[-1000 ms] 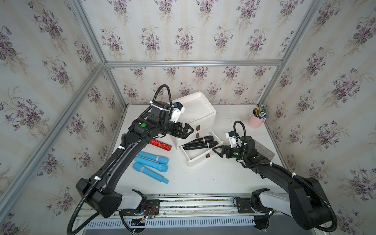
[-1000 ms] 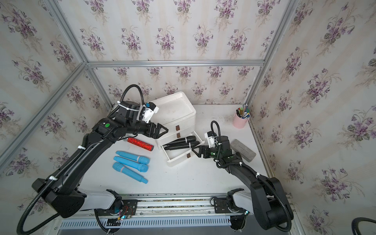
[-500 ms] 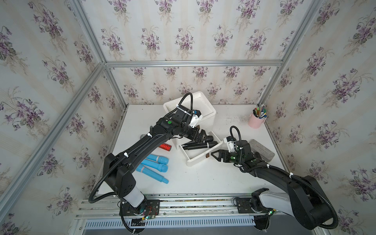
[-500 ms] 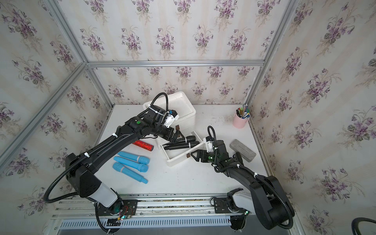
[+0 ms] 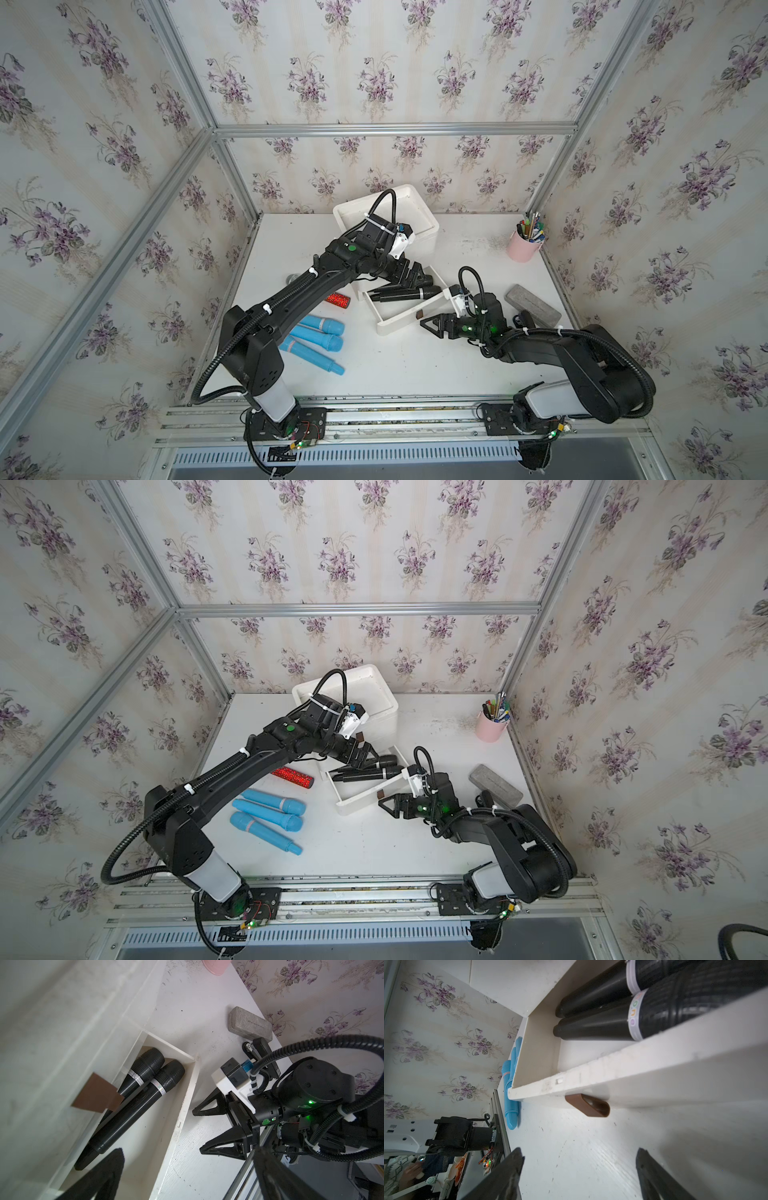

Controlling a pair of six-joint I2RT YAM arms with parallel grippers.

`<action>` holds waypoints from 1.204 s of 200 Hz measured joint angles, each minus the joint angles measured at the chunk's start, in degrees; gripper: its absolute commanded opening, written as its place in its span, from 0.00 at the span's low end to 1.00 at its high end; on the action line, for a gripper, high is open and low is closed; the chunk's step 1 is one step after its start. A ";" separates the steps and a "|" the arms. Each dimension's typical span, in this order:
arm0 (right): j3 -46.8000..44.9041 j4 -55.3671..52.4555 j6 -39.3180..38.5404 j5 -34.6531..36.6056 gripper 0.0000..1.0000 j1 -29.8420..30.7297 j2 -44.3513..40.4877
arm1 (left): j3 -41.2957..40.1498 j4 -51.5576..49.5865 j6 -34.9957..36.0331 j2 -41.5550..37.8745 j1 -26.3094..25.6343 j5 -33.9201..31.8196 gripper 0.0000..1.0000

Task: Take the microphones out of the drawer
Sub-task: Adjust the drawer in the storage box.

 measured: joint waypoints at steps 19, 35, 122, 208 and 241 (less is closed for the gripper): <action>-0.20 3.78 0.90 -0.68 0.80 0.00 1.55 | 0.00 0.13 -0.24 0.00 -0.02 0.02 0.99; 0.37 8.94 2.12 -1.79 0.77 0.04 5.40 | 0.00 0.15 -0.28 0.00 -0.04 0.02 0.99; 1.25 25.24 8.96 -4.52 0.43 2.05 15.45 | 0.07 0.22 -0.68 0.33 -0.11 0.63 0.99; 1.18 29.64 11.37 -3.50 0.00 2.67 19.34 | 0.15 0.15 -1.07 0.44 -0.11 0.44 0.99; 0.52 28.68 11.02 -2.78 0.00 2.67 17.99 | 1.88 0.17 -1.31 2.71 -0.74 0.63 0.99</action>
